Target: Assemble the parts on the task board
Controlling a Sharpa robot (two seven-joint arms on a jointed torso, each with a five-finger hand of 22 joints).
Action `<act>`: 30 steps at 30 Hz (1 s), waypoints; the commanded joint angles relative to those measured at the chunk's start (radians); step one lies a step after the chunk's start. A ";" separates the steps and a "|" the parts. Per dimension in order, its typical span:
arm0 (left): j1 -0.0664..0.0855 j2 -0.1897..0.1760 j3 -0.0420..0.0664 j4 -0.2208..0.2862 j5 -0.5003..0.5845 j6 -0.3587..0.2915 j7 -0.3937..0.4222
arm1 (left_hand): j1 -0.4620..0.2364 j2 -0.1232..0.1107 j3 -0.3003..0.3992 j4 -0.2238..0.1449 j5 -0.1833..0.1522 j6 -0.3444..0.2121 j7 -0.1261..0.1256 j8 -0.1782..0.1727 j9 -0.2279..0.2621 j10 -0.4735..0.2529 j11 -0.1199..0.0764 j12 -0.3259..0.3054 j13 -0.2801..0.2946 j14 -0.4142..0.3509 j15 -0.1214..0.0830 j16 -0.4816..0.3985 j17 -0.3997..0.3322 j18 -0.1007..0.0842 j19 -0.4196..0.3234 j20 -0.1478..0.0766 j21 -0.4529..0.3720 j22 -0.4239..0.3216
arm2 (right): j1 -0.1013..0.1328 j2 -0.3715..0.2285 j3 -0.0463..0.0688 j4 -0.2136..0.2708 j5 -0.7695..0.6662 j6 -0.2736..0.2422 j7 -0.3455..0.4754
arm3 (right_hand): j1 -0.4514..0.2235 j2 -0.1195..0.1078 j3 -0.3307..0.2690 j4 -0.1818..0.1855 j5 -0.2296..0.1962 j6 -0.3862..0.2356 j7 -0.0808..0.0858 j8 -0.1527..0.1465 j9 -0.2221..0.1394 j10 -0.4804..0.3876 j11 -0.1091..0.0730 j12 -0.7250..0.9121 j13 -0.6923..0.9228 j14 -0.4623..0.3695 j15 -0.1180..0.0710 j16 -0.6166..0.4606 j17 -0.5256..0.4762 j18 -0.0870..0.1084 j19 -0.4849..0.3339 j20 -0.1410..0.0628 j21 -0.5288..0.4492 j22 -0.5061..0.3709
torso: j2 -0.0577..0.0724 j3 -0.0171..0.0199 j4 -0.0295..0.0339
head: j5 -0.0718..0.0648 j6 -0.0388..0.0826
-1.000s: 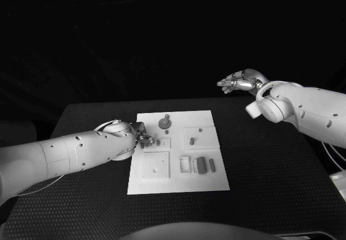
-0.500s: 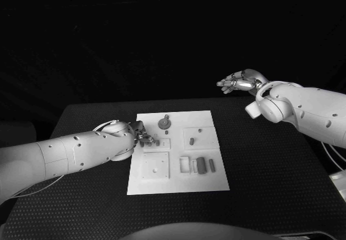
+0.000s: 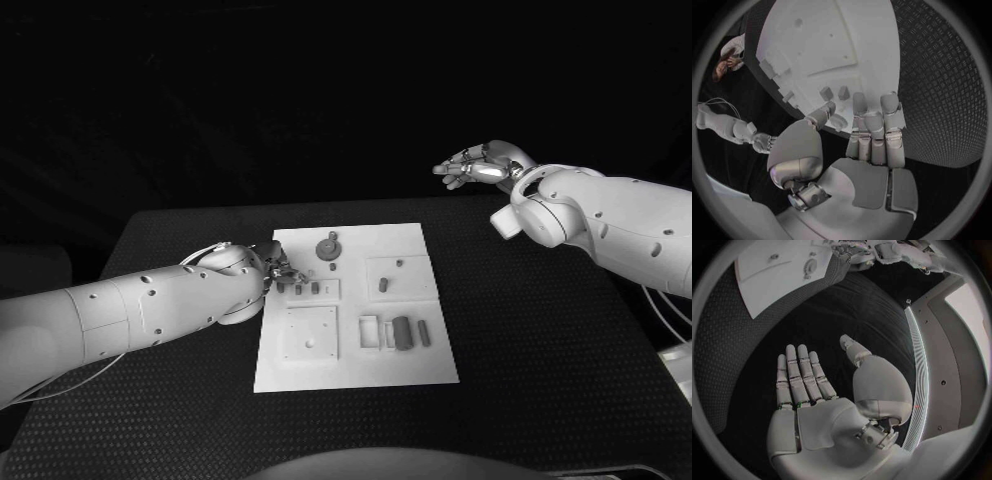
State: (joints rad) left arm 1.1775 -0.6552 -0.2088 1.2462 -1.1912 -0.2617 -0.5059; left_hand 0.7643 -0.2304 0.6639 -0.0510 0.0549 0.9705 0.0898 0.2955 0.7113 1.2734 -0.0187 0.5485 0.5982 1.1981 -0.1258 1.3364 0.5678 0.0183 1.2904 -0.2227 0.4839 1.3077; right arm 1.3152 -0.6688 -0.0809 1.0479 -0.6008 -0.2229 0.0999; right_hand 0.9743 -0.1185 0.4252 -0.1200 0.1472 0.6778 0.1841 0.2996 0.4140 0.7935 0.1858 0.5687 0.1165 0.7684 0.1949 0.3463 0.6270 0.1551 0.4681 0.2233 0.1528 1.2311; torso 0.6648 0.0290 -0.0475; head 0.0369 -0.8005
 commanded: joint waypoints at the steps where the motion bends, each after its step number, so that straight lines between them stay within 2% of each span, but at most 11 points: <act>1: 0.002 0.000 0.007 0.000 0.095 -0.099 0.106 | 0.019 0.002 -0.004 -0.005 -0.004 -0.018 0.011 0.008 0.003 -0.026 0.008 -0.013 -0.008 -0.028 0.005 -0.016 -0.010 0.032 -0.031 0.004 -0.015 0.015 | 0.000 0.000 0.000 -0.001 -0.002 0.008 0.011 | -0.001 -0.001 -0.002 0.003 0.001 -0.008 0.060 0.004 -0.001 -0.008 0.002 0.005 -0.001 -0.008 0.000 -0.004 0.001 -0.007 -0.008 0.000 -0.003 0.002 | 0.000 0.0000 0.0001 | -0.002 0.003; 2: 0.002 0.003 0.008 -0.004 0.102 -0.156 0.123 | 0.030 0.007 -0.003 -0.015 -0.003 -0.025 0.019 0.008 0.003 -0.052 0.015 -0.026 -0.015 -0.051 0.011 -0.028 -0.016 0.028 -0.055 0.013 -0.027 0.014 | 0.000 0.001 0.000 0.000 -0.002 0.009 0.011 | -0.001 -0.001 -0.002 0.003 0.001 -0.008 0.060 0.005 -0.001 -0.008 0.002 0.005 -0.001 -0.008 0.000 -0.004 0.001 -0.007 -0.008 0.000 -0.003 0.002 | 0.000 -0.0002 0.0001 | -0.002 0.005; 3: 0.002 0.007 0.009 -0.010 0.103 -0.210 0.155 | 0.052 0.024 -0.003 -0.036 -0.002 -0.026 0.024 0.013 0.005 -0.081 0.025 -0.040 -0.024 -0.081 0.023 -0.044 -0.026 0.022 -0.090 0.023 -0.046 0.012 | 0.000 0.000 0.000 0.000 -0.002 0.009 0.011 | -0.001 0.000 -0.002 0.003 0.001 -0.008 0.060 0.005 -0.001 -0.008 0.002 0.005 -0.001 -0.008 0.000 -0.004 0.001 -0.007 -0.008 0.000 -0.003 0.002 | 0.000 0.0000 0.0002 | -0.001 0.009; 5: 0.003 0.012 0.009 -0.017 0.150 -0.261 0.214 | 0.096 0.034 0.000 -0.075 -0.002 -0.029 0.025 0.016 0.005 -0.081 0.024 -0.039 -0.027 -0.081 0.022 -0.040 -0.028 0.025 -0.087 0.022 -0.045 0.015 | 0.000 0.001 0.000 0.000 -0.002 0.009 0.011 | 0.000 0.000 -0.002 0.003 0.001 -0.008 0.060 0.005 -0.001 -0.008 0.002 0.005 -0.001 -0.008 0.000 -0.004 0.001 -0.007 -0.008 0.000 -0.003 0.002 | 0.000 0.0005 0.0007 | 0.001 0.011; 8: 0.005 0.020 0.009 -0.024 0.209 -0.288 0.284 | 0.141 0.054 -0.004 -0.116 0.006 -0.038 0.035 0.013 -0.001 -0.116 0.039 -0.069 -0.047 -0.112 0.036 -0.055 -0.040 0.017 -0.118 0.036 -0.063 0.013 | 0.000 0.002 0.000 0.000 -0.002 0.008 0.011 | 0.000 0.001 -0.002 0.003 0.001 -0.008 0.060 0.005 -0.001 -0.008 0.002 0.005 -0.001 -0.008 0.000 -0.004 0.001 -0.007 -0.008 0.000 -0.004 0.003 | 0.000 0.0008 -0.0001 | 0.000 0.015; 9: 0.005 0.025 0.009 -0.033 0.220 -0.305 0.320 | 0.184 0.074 -0.003 -0.152 0.019 -0.038 0.043 0.015 -0.006 -0.137 0.052 -0.102 -0.068 -0.160 0.051 -0.095 -0.063 0.009 -0.168 0.052 -0.097 0.002 | 0.000 0.003 0.000 -0.002 -0.002 0.009 0.011 | 0.000 0.001 -0.002 0.003 0.001 -0.008 0.060 0.005 -0.001 -0.008 0.002 0.005 -0.001 -0.008 0.000 -0.004 0.001 -0.007 -0.008 0.000 -0.004 0.003 | 0.000 0.0001 -0.0002 | 0.000 0.017; 13: 0.008 0.037 0.009 -0.059 0.241 -0.338 0.363 | 0.272 0.086 0.002 -0.201 0.034 -0.028 0.043 0.024 -0.016 -0.130 0.061 -0.141 -0.098 -0.177 0.062 -0.128 -0.088 0.003 -0.187 0.063 -0.128 -0.010 | 0.000 0.004 0.000 -0.004 -0.002 0.009 0.011 | 0.001 0.002 -0.001 0.002 0.001 -0.007 0.060 0.005 -0.001 -0.008 0.002 0.005 -0.001 -0.007 0.000 -0.004 0.001 -0.007 -0.008 0.000 -0.004 0.003 | 0.001 0.0000 -0.0006 | 0.000 0.020; 15: 0.010 0.046 0.009 -0.071 0.242 -0.317 0.397 | 0.324 0.090 0.003 -0.224 0.038 -0.020 0.041 0.025 -0.025 -0.116 0.066 -0.174 -0.121 -0.177 0.069 -0.153 -0.105 0.000 -0.191 0.067 -0.148 -0.020 | 0.000 0.005 0.000 -0.006 -0.002 0.009 0.011 | 0.001 0.002 -0.001 0.002 0.001 -0.007 0.060 0.005 -0.001 -0.008 0.002 0.005 -0.001 -0.007 0.000 -0.004 0.002 -0.007 -0.008 0.000 -0.004 0.004 | 0.001 0.0001 -0.0004 | -0.001 0.021; 17: 0.014 0.059 0.009 -0.086 0.238 -0.279 0.425 | 0.346 0.091 0.001 -0.230 0.033 -0.016 0.041 0.018 -0.035 -0.107 0.069 -0.202 -0.137 -0.174 0.071 -0.160 -0.111 -0.001 -0.189 0.070 -0.156 -0.022 | 0.000 0.006 0.000 -0.008 -0.002 0.010 0.011 | 0.001 0.003 -0.001 0.002 0.001 -0.007 0.060 0.005 -0.001 -0.008 0.002 0.005 -0.002 -0.007 0.000 -0.004 0.002 -0.007 -0.008 0.000 -0.004 0.004 | 0.001 0.0005 -0.0007 | -0.001 0.024; 23: 0.020 0.087 0.009 -0.112 0.097 -0.159 0.481 | 0.363 0.098 -0.027 -0.233 0.009 -0.019 0.033 -0.008 -0.062 -0.117 0.089 -0.298 -0.181 -0.183 0.090 -0.174 -0.119 0.005 -0.195 0.086 -0.180 -0.024 | 0.000 0.011 0.000 -0.011 -0.007 0.009 0.012 | 0.004 0.004 -0.001 0.001 0.001 -0.007 0.060 0.006 -0.002 -0.008 0.002 0.006 -0.002 -0.007 0.000 -0.004 0.002 -0.007 -0.007 0.000 -0.005 0.005 | 0.002 0.0005 -0.0018 | -0.001 0.034; 30: 0.023 0.119 0.007 -0.158 -0.043 -0.113 0.494 | 0.368 0.102 -0.053 -0.233 -0.003 -0.027 0.035 -0.024 -0.075 -0.117 0.099 -0.348 -0.200 -0.185 0.098 -0.180 -0.122 0.012 -0.194 0.094 -0.193 -0.024 | 0.000 0.012 0.000 -0.013 -0.009 0.009 0.013 | 0.006 0.007 0.000 -0.001 0.001 -0.006 0.060 0.006 -0.002 -0.009 0.002 0.006 -0.002 -0.006 0.000 -0.004 0.002 -0.007 -0.007 0.000 -0.006 0.006 | 0.001 0.0005 -0.0005 | -0.005 0.040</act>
State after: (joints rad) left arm 1.1982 -0.5404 -0.2025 1.0919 -1.1256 -0.4352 -0.0614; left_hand 1.1264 -0.1289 0.6138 -0.2847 0.0576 0.9483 0.1283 0.2750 0.6363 1.1559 0.0750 0.2015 0.3984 1.0112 -0.0349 1.1606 0.4459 0.0193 1.0941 -0.1352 0.2951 1.2843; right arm 1.3152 -0.6584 -0.0809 1.0354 -0.6024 -0.2227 0.1007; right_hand 0.9743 -0.1185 0.4252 -0.1200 0.1472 0.6778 0.1841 0.2996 0.4132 0.7898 0.1894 0.5687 0.1152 0.7684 0.1949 0.3463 0.6280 0.1552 0.4681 0.2233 0.1528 1.2367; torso 0.6660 0.0293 -0.0486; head 0.0325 -0.7624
